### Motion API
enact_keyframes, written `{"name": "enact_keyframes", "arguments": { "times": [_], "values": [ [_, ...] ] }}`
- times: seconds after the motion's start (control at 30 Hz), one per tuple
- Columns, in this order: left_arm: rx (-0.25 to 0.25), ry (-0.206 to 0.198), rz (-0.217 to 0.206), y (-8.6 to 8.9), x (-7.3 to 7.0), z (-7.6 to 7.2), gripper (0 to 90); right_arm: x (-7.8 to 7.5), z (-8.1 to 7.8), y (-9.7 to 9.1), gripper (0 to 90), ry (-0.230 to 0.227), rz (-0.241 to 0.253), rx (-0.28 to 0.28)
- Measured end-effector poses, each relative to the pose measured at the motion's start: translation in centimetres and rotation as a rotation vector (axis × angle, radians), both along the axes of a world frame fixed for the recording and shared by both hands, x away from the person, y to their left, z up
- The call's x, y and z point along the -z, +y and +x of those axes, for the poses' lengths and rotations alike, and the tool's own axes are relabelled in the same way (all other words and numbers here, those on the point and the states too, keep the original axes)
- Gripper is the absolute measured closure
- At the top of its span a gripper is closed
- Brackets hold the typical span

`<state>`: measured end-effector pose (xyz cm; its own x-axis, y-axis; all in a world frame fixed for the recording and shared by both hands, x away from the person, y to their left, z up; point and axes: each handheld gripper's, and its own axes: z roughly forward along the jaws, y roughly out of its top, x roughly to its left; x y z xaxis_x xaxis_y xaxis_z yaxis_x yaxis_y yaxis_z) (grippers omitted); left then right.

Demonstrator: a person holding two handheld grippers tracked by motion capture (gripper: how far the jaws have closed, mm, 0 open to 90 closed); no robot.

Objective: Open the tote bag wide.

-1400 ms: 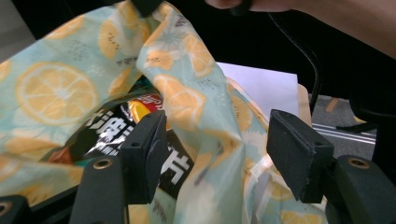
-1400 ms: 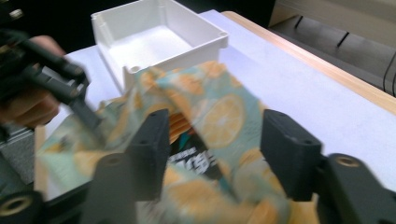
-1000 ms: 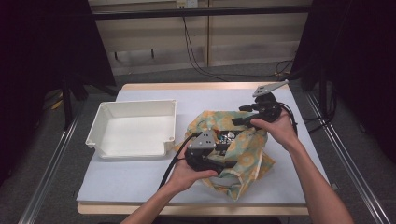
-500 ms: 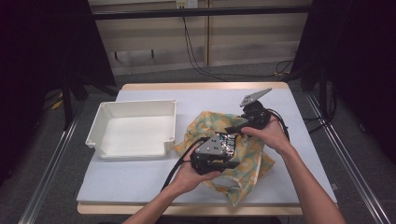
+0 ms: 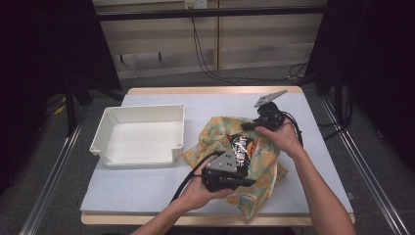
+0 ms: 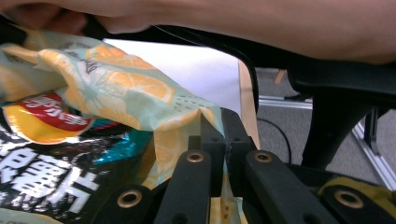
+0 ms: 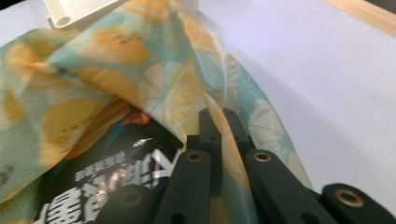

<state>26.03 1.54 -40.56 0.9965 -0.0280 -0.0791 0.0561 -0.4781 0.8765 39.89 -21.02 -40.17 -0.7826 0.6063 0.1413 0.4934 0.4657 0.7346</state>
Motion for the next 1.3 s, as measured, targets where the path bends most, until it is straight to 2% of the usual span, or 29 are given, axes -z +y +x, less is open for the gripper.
{"name": "enact_keyframes", "arguments": {
  "times": [0.1,0.17,0.27,0.43,0.6,0.67,0.77,0.97,1.0,1.1,1.17,1.23,1.3],
  "values": [
    [0.012,0.015,-0.005,-0.1,0.1,-0.3,90.0,0.4,0.7,-0.6,90.0,0.016,-0.001,0.032],
    [0.016,0.001,0.020,-0.1,0.1,-0.5,90.0,0.5,1.0,-0.9,90.0,0.024,0.009,0.045],
    [0.024,0.001,0.019,-0.1,0.2,-0.6,90.0,0.7,1.4,-1.0,90.0,0.018,0.021,0.060],
    [0.028,0.001,0.042,-0.3,0.5,-0.8,90.0,1.2,2.2,-0.8,90.0,0.002,0.028,0.093],
    [0.019,-0.007,0.068,-0.7,1.1,-0.7,90.0,1.5,3.0,-0.6,90.0,-0.013,0.025,0.161],
    [0.015,0.003,0.069,-0.8,1.3,-0.7,90.0,1.7,3.2,-0.8,90.0,-0.017,0.035,0.186],
    [0.019,0.004,0.076,-1.0,1.8,-0.7,90.0,2.1,3.5,-0.8,90.0,-0.013,0.034,0.198],
    [0.020,0.017,0.106,-1.2,2.8,-0.6,90.0,3.4,3.8,-1.0,90.0,0.005,-0.004,0.236],
    [0.028,0.013,0.121,-1.3,2.9,-0.6,90.0,3.6,3.8,-1.1,90.0,0.006,0.004,0.237],
    [0.026,0.035,0.107,-1.4,3.4,-0.6,89.4,3.7,3.7,-1.2,89.8,0.022,0.004,0.217],
    [0.021,0.030,0.106,-1.2,3.4,-0.4,84.9,3.6,3.5,-1.4,85.3,0.015,0.011,0.222],
    [0.003,0.016,0.106,-0.9,3.3,-0.3,77.7,3.1,3.2,-1.9,79.3,0.016,0.065,0.214],
    [-0.008,0.017,0.094,-0.4,3.0,-0.2,74.0,2.4,2.8,-2.2,68.8,0.002,0.080,0.209]
  ]
}}
